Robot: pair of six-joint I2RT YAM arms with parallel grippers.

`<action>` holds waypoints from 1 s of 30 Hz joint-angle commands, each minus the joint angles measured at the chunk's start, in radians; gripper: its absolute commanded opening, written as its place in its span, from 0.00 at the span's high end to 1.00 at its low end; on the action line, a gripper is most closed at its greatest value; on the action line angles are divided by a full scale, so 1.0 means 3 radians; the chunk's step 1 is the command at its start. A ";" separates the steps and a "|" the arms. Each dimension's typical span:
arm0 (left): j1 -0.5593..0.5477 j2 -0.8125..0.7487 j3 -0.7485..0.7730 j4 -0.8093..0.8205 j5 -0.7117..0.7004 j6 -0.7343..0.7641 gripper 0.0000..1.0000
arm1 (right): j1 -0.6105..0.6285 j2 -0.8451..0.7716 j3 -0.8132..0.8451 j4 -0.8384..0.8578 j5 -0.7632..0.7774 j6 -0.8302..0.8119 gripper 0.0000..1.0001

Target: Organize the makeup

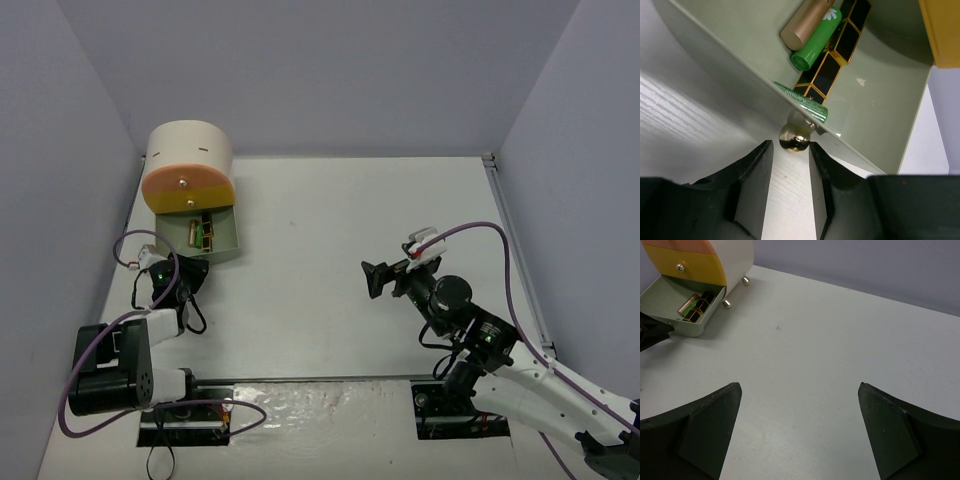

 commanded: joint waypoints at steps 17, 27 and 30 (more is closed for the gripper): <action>0.0041 -0.0303 0.0224 0.0117 -0.0057 0.0241 1.00 | -0.0023 0.0109 0.0016 0.0245 0.0066 -0.0056 0.00; 0.0041 0.0074 0.0470 0.0228 -0.0021 0.0219 1.00 | -0.0023 0.0094 0.0006 0.0242 0.0076 -0.0056 0.00; 0.0041 0.0209 0.0557 0.0313 0.0000 0.0212 1.00 | -0.0023 0.0098 0.0006 0.0246 0.0076 -0.0056 0.00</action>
